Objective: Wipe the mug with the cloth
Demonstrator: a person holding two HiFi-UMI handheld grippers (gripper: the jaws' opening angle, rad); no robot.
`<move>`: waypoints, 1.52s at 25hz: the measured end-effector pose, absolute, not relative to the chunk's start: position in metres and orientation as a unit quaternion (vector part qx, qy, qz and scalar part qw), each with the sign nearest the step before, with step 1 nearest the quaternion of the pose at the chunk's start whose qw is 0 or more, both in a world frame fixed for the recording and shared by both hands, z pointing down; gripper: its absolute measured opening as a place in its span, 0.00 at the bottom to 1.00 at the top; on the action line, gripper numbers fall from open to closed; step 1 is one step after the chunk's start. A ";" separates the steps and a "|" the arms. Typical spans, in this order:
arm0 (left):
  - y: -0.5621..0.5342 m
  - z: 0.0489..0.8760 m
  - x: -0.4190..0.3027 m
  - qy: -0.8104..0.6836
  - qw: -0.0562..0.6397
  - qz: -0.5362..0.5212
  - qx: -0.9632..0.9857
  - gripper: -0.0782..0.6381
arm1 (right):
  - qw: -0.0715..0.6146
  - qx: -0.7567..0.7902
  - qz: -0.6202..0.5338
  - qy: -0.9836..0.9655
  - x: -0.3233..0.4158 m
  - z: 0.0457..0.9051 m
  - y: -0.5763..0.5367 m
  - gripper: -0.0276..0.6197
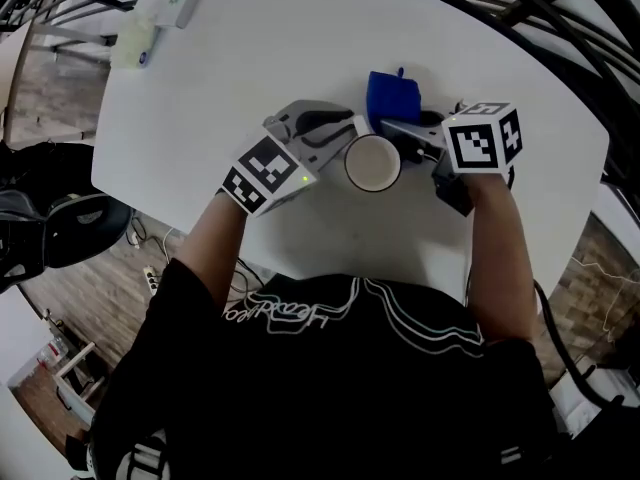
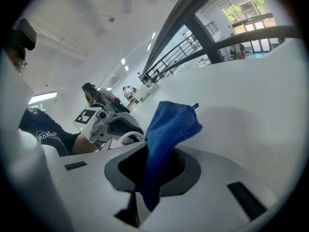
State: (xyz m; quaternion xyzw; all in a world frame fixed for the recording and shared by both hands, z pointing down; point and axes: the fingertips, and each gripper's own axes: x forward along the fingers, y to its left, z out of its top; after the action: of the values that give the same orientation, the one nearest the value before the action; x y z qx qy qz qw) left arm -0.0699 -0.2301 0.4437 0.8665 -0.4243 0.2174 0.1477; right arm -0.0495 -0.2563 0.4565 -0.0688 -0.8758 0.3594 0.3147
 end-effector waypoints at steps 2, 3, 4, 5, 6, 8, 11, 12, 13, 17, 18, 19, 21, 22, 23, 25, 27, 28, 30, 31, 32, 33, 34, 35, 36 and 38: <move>-0.226 0.448 -0.075 -0.431 0.165 0.215 0.860 0.20 | 0.294 -0.032 0.364 -0.883 -0.042 0.453 -0.263 0.12; -0.223 0.447 -0.079 -0.437 0.175 0.208 0.858 0.20 | 0.281 -0.012 0.358 -0.890 -0.037 0.448 -0.267 0.12; -0.221 0.444 -0.083 -0.445 0.183 0.198 0.854 0.20 | 0.269 0.008 0.349 -0.898 -0.031 0.442 -0.270 0.12; -0.217 0.440 -0.087 -0.455 0.189 0.188 0.850 0.20 | 0.257 0.025 0.338 -0.905 -0.024 0.434 -0.272 0.12; -0.213 0.435 -0.091 -0.467 0.191 0.180 0.845 0.20 | 0.245 0.041 0.329 -0.911 -0.017 0.426 -0.272 0.12; -0.201 0.422 -0.097 -0.490 0.185 0.164 0.836 0.20 | 0.221 0.068 0.315 -0.921 -0.004 0.408 -0.267 0.12; -0.177 0.398 -0.094 -0.504 0.197 0.131 0.830 0.20 | 0.187 0.110 0.285 -0.934 0.016 0.376 -0.251 0.12; -0.170 0.389 -0.091 -0.506 0.207 0.119 0.829 0.20 | 0.178 0.123 0.269 -0.939 0.022 0.365 -0.245 0.12; -0.163 0.380 -0.088 -0.508 0.215 0.108 0.827 0.20 | 0.171 0.136 0.249 -0.944 0.028 0.354 -0.237 0.12; -0.121 0.332 -0.067 -0.510 0.193 0.085 0.834 0.15 | 0.140 0.161 0.192 -0.958 0.048 0.305 -0.186 0.12; -0.106 0.318 -0.059 -0.503 0.186 0.081 0.840 0.14 | 0.130 0.162 0.188 -0.960 0.052 0.292 -0.168 0.12; -0.091 0.305 -0.051 -0.495 0.182 0.075 0.847 0.13 | 0.120 0.161 0.185 -0.962 0.056 0.281 -0.149 0.12; -0.059 0.283 -0.037 -0.481 0.179 0.064 0.856 0.12 | 0.108 0.157 0.183 -0.964 0.061 0.264 -0.108 0.12; -0.044 0.274 -0.033 -0.477 0.176 0.058 0.859 0.12 | 0.106 0.154 0.181 -0.966 0.061 0.258 -0.088 0.12; -0.030 0.265 -0.030 -0.476 0.170 0.054 0.861 0.12 | 0.107 0.152 0.177 -0.967 0.061 0.254 -0.070 0.12; -0.005 0.249 -0.023 -0.474 0.153 0.053 0.865 0.12 | 0.108 0.150 0.171 -0.968 0.062 0.247 -0.037 0.12; 0.018 0.237 -0.016 -0.469 0.138 0.057 0.871 0.12 | 0.105 0.152 0.172 -0.968 0.065 0.240 -0.008 0.12; 0.028 0.231 -0.014 -0.465 0.131 0.059 0.874 0.12 | 0.101 0.152 0.173 -0.968 0.065 0.236 0.005 0.12; 0.047 0.222 -0.008 -0.458 0.121 0.059 0.879 0.12 | 0.096 0.150 0.175 -0.968 0.065 0.232 0.028 0.12; 0.056 0.220 -0.005 -0.455 0.119 0.058 0.881 0.12 | 0.096 0.150 0.177 -0.968 0.066 0.231 0.038 0.12; 0.065 0.218 -0.002 -0.453 0.121 0.055 0.881 0.12 | 0.097 0.150 0.178 -0.968 0.068 0.231 0.048 0.12; 0.072 0.216 0.000 -0.452 0.124 0.053 0.882 0.12 | 0.098 0.150 0.178 -0.968 0.069 0.230 0.056 0.12; 0.078 0.215 0.002 -0.450 0.127 0.050 0.882 0.12 | 0.098 0.151 0.178 -0.967 0.071 0.229 0.064 0.12; 0.083 0.214 0.003 -0.449 0.129 0.049 0.883 0.12 | 0.096 0.152 0.179 -0.967 0.072 0.227 0.070 0.12; 0.087 0.212 0.005 -0.447 0.129 0.048 0.884 0.12 | 0.095 0.152 0.181 -0.967 0.072 0.226 0.075 0.12; 0.096 0.209 0.008 -0.442 0.125 0.049 0.887 0.12 | 0.093 0.149 0.187 -0.967 0.072 0.225 0.085 0.12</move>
State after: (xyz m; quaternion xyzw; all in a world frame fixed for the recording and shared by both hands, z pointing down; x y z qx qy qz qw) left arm 0.0082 0.0960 0.2093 0.8867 -0.4425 0.0494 0.1250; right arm 0.0715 0.0853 0.2246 0.1491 -0.9665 0.1868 0.0930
